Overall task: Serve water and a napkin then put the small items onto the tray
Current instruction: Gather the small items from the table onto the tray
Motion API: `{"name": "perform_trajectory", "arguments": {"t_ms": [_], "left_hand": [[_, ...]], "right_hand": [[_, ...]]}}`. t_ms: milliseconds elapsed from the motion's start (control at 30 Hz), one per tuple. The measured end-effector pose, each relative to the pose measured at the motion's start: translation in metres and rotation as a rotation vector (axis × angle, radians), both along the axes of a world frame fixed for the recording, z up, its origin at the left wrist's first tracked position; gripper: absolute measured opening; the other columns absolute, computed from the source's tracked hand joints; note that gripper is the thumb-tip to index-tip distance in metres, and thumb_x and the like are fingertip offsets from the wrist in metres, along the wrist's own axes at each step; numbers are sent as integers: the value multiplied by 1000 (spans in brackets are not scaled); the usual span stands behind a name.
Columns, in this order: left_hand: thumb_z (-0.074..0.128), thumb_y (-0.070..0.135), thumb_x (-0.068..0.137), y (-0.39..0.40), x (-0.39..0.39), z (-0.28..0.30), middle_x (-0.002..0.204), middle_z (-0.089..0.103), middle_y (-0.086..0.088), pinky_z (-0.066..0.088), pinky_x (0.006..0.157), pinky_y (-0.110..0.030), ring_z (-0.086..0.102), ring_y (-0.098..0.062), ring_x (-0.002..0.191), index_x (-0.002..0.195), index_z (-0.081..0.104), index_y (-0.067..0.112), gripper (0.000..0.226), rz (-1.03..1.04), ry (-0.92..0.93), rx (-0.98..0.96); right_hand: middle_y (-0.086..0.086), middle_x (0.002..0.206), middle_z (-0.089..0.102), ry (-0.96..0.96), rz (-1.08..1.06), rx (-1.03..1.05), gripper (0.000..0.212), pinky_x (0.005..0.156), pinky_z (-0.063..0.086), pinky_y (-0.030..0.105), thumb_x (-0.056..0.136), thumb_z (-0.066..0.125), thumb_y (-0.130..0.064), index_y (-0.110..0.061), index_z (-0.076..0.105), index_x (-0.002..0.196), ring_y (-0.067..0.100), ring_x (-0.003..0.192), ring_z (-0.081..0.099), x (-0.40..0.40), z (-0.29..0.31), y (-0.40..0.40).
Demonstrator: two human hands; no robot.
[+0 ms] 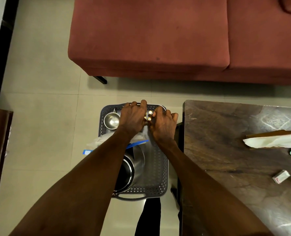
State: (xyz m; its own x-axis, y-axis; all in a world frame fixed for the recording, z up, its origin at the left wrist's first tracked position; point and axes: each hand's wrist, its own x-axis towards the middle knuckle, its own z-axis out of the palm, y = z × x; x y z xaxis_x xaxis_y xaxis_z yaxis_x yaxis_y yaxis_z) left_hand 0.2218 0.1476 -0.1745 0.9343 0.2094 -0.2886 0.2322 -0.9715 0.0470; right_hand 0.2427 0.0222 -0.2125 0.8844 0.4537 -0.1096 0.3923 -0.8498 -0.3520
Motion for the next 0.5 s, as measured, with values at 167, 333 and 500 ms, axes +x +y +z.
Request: {"name": "perform_trajectory", "arguments": {"t_ms": [167,333,500], "left_hand": [[68,33,82,0,0,-1,109,67,-12,41,92,-38,58,-30,109,126,38,12,57,-26,45,7],[66,34,85,-1,-1,1,114,66,-12,40,95,-38,56,-29,114,132,36,13,60,-41,57,22],[65,35,86,-1,-1,3,116,66,-12,39,96,-38,55,-29,116,133,37,14,59,-62,68,35]], "right_hand": [[12,100,68,-22,-4,8,56,84,38,41,70,81,-27,-10,52,115,31,95,60,0,-2,1],[12,101,68,-11,-1,17,55,85,38,42,70,80,-24,-10,52,116,31,96,60,1,0,-1],[14,105,67,15,2,10,57,88,36,42,73,79,-25,-9,51,120,32,100,59,1,0,-3]]}}
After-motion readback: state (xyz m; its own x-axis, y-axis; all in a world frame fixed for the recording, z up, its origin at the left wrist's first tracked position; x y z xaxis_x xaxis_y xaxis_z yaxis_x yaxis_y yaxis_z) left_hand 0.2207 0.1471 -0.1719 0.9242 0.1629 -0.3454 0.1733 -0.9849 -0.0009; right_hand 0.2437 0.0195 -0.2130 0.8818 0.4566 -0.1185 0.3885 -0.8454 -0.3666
